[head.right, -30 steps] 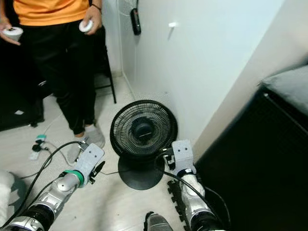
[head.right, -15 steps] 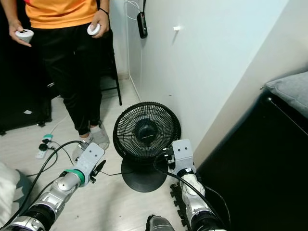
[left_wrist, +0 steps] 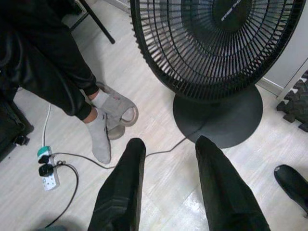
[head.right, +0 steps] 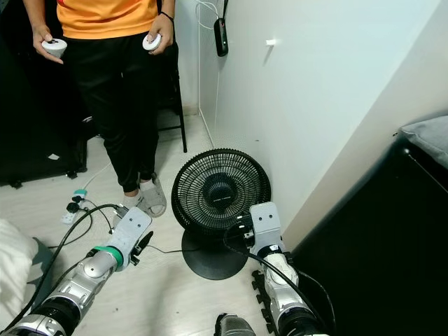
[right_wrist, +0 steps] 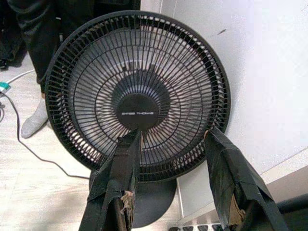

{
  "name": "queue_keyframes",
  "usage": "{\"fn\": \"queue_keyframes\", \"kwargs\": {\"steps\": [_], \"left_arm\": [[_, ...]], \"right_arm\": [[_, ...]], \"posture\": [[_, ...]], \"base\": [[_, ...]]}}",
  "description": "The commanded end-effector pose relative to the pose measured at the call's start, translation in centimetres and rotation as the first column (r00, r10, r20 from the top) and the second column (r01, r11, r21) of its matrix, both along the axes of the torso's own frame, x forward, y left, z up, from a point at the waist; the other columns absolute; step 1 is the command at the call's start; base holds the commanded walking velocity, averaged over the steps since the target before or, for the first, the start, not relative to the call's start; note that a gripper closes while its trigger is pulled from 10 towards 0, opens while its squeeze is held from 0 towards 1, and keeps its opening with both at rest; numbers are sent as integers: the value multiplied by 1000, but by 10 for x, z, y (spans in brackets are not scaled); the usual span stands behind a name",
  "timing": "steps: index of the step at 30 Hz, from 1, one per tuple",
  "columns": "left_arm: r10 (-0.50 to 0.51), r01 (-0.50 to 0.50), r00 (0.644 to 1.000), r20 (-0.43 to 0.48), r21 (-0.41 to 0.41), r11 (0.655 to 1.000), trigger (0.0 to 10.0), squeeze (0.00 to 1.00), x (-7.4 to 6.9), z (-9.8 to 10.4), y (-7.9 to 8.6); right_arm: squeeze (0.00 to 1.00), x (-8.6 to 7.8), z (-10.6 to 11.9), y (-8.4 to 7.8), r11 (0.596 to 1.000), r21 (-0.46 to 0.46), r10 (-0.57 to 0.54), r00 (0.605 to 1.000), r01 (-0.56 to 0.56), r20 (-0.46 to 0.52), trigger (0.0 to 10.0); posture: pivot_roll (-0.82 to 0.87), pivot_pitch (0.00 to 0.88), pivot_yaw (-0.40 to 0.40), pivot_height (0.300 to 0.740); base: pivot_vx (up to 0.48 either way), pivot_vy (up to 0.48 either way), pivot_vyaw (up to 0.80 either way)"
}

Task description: Clean up the room

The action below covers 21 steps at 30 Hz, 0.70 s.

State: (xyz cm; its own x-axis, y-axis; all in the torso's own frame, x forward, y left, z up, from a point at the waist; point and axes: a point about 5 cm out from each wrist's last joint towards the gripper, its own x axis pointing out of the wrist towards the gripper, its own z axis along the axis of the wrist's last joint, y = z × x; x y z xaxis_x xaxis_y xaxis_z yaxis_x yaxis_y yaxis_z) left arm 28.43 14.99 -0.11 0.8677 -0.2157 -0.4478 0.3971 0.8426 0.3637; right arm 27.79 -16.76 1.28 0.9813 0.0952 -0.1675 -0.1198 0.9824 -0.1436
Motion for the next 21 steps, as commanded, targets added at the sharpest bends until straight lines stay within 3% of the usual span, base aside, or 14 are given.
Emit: {"fn": "queue_keyframes", "kwargs": {"steps": [1,21], "left_arm": [[16,-16,999,-30,-1,1000,10000,0,-7,-7,3],[23,-23,999,-29,4,1000,10000,0,-6,-7,4]], "right_arm": [[0,-5,-4,1,1000,1,10,1000,-10,-10,10000],[0,-5,-5,3,1000,-5,20,1000,-20,-14,10000]], "posture": [[-58,0,47,740],[-58,0,50,740]], "base": [[-337,0,0],[-366,0,0]]}}
